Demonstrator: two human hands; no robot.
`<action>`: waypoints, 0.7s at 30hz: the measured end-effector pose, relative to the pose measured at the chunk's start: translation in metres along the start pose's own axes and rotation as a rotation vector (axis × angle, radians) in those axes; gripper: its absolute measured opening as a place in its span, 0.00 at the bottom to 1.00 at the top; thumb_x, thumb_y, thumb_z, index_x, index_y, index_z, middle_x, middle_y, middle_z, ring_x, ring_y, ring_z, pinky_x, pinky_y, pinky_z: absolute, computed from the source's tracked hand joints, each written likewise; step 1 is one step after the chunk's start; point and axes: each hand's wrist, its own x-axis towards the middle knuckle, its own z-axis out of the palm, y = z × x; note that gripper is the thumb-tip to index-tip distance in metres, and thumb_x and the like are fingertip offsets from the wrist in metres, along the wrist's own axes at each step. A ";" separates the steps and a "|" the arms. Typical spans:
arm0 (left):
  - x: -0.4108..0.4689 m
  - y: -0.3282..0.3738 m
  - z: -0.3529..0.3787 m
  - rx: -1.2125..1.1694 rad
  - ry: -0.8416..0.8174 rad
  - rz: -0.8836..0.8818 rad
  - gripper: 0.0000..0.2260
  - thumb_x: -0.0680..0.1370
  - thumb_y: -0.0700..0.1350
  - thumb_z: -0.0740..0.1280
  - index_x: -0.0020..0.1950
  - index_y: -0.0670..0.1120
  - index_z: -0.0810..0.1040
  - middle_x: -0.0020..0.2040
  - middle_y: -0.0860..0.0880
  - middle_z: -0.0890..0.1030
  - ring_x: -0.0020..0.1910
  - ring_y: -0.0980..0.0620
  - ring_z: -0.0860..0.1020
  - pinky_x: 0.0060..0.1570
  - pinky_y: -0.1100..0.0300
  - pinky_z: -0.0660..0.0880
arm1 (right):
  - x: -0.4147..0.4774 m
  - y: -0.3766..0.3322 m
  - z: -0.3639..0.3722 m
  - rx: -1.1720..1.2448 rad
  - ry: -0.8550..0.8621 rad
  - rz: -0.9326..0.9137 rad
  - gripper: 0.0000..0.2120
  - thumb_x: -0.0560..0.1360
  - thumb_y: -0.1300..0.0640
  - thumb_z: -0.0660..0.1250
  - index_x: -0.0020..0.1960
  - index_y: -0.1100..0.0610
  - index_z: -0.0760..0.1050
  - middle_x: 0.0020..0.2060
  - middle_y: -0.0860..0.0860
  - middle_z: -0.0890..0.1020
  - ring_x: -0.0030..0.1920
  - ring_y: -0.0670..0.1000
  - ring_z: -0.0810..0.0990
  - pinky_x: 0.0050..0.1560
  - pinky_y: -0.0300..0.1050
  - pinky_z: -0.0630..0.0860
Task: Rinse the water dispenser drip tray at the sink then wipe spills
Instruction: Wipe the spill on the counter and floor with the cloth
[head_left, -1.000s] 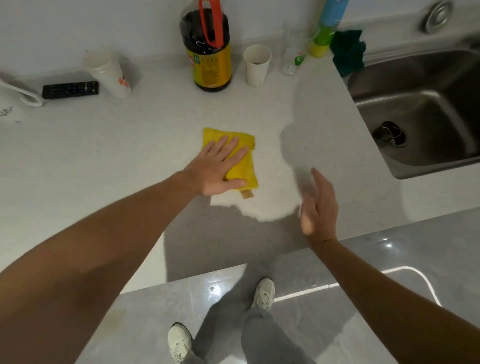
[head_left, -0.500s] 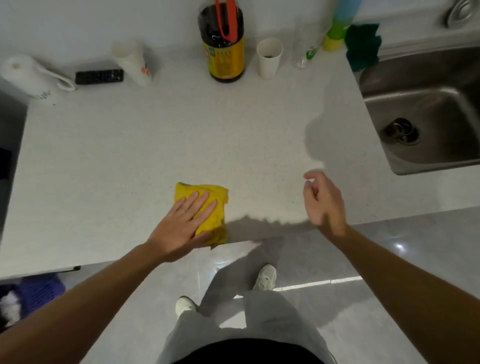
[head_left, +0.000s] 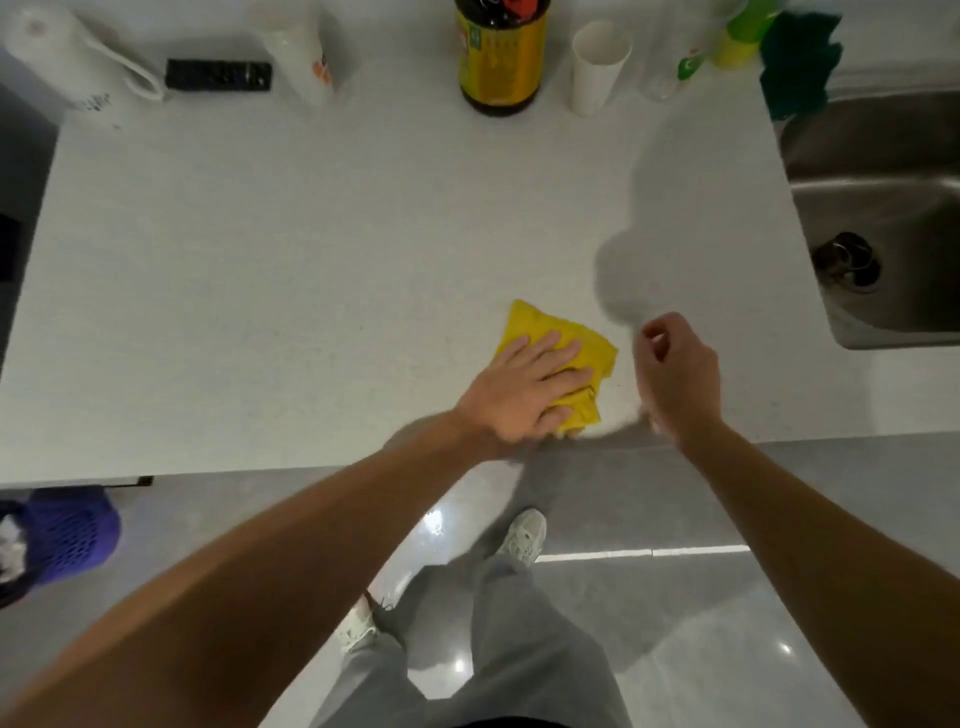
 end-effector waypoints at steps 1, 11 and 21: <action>-0.016 0.007 0.004 -0.050 0.026 0.038 0.21 0.83 0.52 0.64 0.76 0.49 0.74 0.81 0.46 0.67 0.81 0.43 0.62 0.79 0.47 0.52 | -0.003 -0.002 0.001 0.017 0.004 0.017 0.05 0.78 0.50 0.63 0.49 0.51 0.75 0.37 0.51 0.82 0.43 0.60 0.81 0.43 0.49 0.74; -0.326 -0.073 0.004 -0.428 0.283 -0.783 0.10 0.84 0.53 0.61 0.60 0.47 0.71 0.49 0.39 0.84 0.48 0.34 0.82 0.43 0.50 0.74 | -0.214 -0.126 0.086 0.115 -0.320 -0.191 0.04 0.80 0.57 0.65 0.47 0.52 0.77 0.33 0.49 0.80 0.35 0.52 0.80 0.37 0.48 0.75; -0.736 -0.135 0.056 -1.180 0.488 -1.582 0.06 0.81 0.39 0.68 0.56 0.38 0.77 0.54 0.32 0.84 0.50 0.30 0.85 0.52 0.33 0.81 | -0.446 -0.263 0.234 0.012 -0.809 -0.259 0.07 0.82 0.58 0.65 0.47 0.56 0.80 0.35 0.56 0.84 0.35 0.55 0.82 0.37 0.47 0.79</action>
